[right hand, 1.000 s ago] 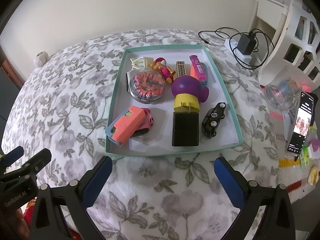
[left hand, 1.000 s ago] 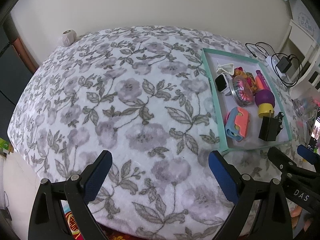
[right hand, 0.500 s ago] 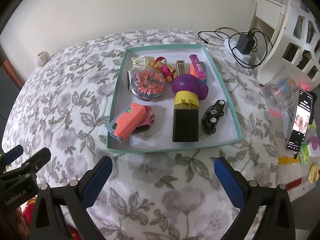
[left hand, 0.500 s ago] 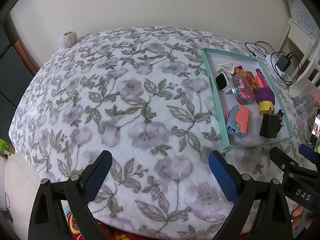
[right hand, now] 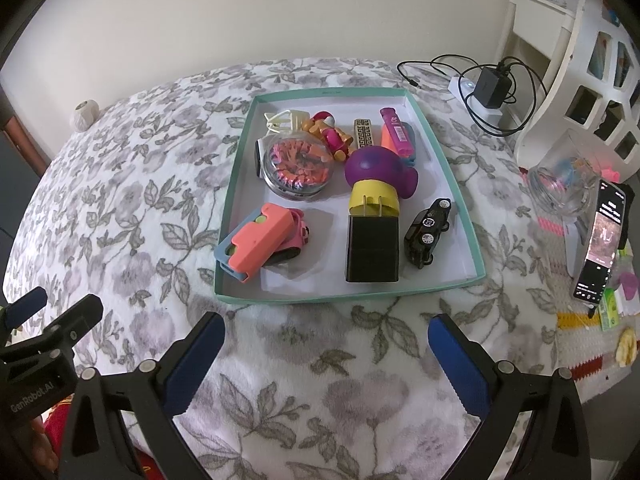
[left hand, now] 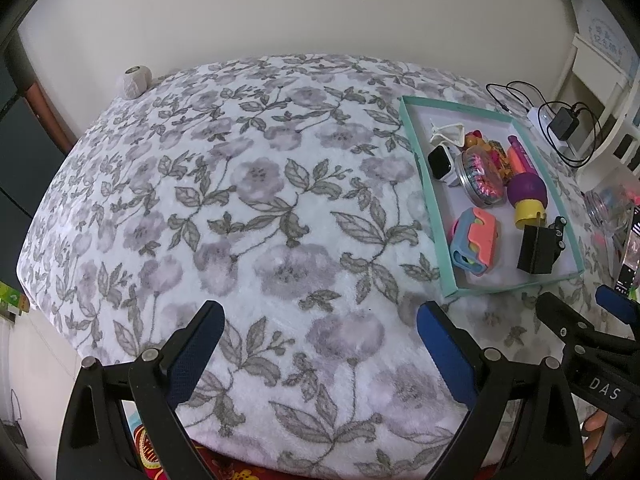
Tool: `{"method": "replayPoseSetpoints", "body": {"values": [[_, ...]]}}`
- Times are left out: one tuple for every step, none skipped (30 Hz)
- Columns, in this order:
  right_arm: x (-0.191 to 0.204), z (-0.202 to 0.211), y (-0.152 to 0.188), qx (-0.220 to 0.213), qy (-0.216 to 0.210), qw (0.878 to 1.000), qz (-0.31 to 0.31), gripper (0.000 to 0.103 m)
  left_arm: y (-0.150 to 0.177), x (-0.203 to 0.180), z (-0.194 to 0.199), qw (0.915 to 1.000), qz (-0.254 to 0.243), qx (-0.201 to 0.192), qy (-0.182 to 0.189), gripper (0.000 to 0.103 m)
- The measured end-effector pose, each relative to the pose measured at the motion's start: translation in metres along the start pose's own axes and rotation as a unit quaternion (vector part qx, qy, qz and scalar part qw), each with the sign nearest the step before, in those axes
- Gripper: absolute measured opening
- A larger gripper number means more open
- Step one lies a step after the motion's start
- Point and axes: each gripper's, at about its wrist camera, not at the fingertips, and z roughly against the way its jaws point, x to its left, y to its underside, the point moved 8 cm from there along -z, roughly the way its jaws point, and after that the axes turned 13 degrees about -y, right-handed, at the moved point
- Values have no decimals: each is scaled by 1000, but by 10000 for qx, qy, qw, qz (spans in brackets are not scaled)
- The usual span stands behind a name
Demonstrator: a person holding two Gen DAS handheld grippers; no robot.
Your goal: Organize rigid objects
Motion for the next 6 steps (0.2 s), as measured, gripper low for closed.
{"method": "replayPoseSetpoints", "body": {"values": [[0, 0, 0, 0, 0, 10000, -1, 103, -1, 1, 1, 10000, 12, -30, -11, 97], [0, 0, 0, -1, -4, 10000, 5, 103, -1, 1, 1, 10000, 20, -51, -22, 97], [1, 0, -1, 1, -2, 10000, 6, 103, -1, 1, 1, 10000, 22, -57, -29, 97], [1, 0, -1, 3, -4, 10000, 15, 103, -2, 1, 1, 10000, 23, -54, -20, 97], [1, 0, -1, 3, -7, 10000, 22, 103, -2, 0, 1, 10000, 21, -48, -6, 97], [2, -1, -2, 7, -6, 10000, 23, 103, -2, 1, 2, 10000, 23, -52, -22, 97]]}}
